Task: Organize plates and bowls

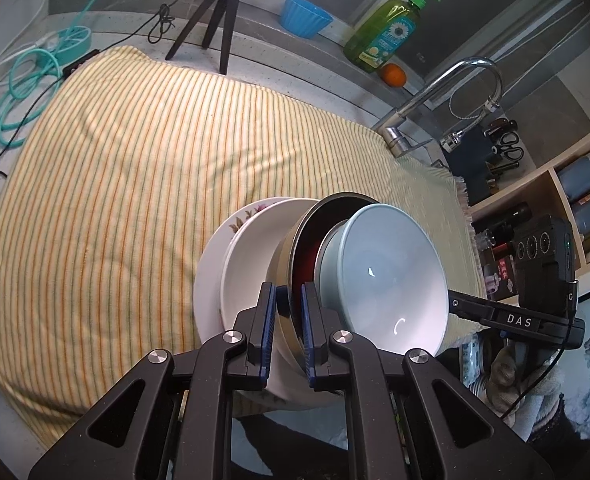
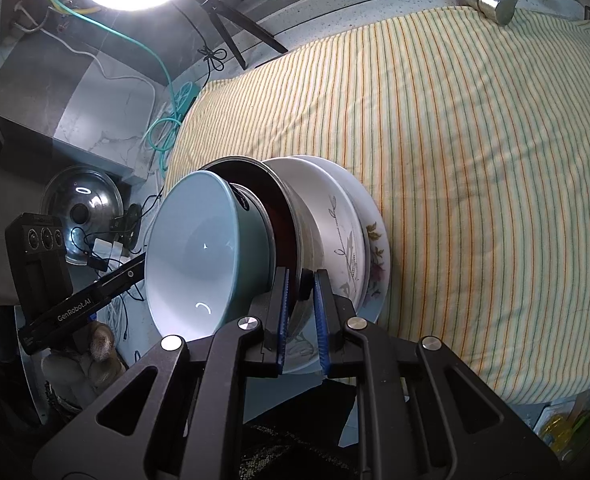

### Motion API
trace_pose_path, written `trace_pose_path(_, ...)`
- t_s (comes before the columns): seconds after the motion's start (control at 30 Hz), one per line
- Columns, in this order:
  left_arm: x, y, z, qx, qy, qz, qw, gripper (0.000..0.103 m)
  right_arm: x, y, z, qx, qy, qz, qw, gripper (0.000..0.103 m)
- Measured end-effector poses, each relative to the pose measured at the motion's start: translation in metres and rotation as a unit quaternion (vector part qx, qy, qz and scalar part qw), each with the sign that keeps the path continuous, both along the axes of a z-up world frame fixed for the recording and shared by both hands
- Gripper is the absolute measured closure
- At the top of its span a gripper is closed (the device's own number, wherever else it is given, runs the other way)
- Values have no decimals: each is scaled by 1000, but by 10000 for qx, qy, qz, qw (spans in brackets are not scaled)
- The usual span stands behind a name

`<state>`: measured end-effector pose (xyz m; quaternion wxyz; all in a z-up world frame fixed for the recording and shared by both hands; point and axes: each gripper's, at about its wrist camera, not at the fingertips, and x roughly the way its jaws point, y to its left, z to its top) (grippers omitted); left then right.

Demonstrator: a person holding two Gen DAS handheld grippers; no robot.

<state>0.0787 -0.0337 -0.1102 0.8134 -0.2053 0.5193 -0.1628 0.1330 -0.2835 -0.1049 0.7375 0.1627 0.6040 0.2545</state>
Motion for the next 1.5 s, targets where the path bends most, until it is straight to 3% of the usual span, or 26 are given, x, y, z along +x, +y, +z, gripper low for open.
trace_pose_path(0.3,-4,2,10,88,-181,7,9998,90,-2,2,9,-136,-207,12,9997,87)
trace_pose_path(0.37,-6,4,14,124,-227,14,9997,88,-3,0,12,-216,-293,-15,9993,77)
trace_pose_path(0.43,-9,4,17,195,-272,30,9994,82,-5,-3,16,-284,-395,-58,9988,59)
trace_pose_path(0.6,-15,5,23,351,-360,37,9987,65,-11,-12,27,-464,-657,-160,9966,52)
trace_pose_path(0.7,-21,1,28,537,-478,10,9974,56,-15,-13,33,-566,-781,-164,9952,37)
trace_pose_path(0.8,-27,-3,36,750,-565,16,9956,43,-22,-15,39,-603,-917,-200,9938,33)
trace_pose_path(1.13,-54,-19,76,1313,-1295,18,9828,34,-48,-13,76,-833,-1665,-155,9824,14)
trace_pose_path(1.5,-62,-27,98,1588,-1712,158,9722,30,-61,-17,105,-866,-2179,-354,9715,4)
